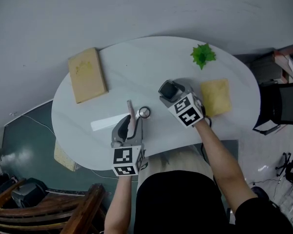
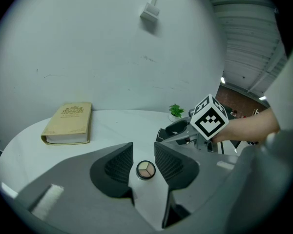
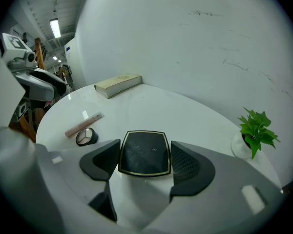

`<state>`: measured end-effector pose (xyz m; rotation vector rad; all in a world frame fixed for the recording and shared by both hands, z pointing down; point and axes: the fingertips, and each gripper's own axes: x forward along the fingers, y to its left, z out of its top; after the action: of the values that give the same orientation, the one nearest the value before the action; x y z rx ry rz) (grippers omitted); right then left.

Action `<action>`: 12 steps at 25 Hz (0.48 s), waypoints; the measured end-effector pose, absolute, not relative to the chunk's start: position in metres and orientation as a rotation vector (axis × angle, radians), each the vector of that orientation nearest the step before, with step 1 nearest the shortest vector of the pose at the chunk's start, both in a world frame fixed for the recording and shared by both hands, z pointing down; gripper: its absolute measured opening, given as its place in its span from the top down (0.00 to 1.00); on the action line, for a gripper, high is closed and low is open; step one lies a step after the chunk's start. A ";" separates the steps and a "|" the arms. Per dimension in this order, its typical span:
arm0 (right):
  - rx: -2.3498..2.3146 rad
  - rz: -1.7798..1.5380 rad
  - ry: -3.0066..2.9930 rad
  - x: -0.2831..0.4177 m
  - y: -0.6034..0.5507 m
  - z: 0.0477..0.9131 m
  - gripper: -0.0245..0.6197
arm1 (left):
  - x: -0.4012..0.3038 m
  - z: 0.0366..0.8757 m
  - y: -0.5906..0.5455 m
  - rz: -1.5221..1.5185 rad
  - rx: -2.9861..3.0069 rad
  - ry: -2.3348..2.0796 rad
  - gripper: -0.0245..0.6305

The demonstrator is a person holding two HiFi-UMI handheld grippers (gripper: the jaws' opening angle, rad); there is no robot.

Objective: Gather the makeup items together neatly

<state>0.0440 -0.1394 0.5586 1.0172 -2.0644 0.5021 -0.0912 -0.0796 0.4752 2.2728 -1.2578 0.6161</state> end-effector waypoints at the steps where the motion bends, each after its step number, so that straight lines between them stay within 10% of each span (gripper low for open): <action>1: 1.017 0.502 -2.065 0.042 -0.136 0.558 0.45 | -0.092 0.475 -0.079 0.615 2.275 -1.256 0.76; 12: 1.022 0.505 -2.041 0.028 -0.099 0.562 0.45 | -0.100 0.475 -0.077 0.620 2.303 -1.222 0.75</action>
<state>0.0284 -0.0985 0.5618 1.0218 -2.0410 0.5049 -0.0997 -0.0769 0.4747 2.3030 -1.2225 0.6199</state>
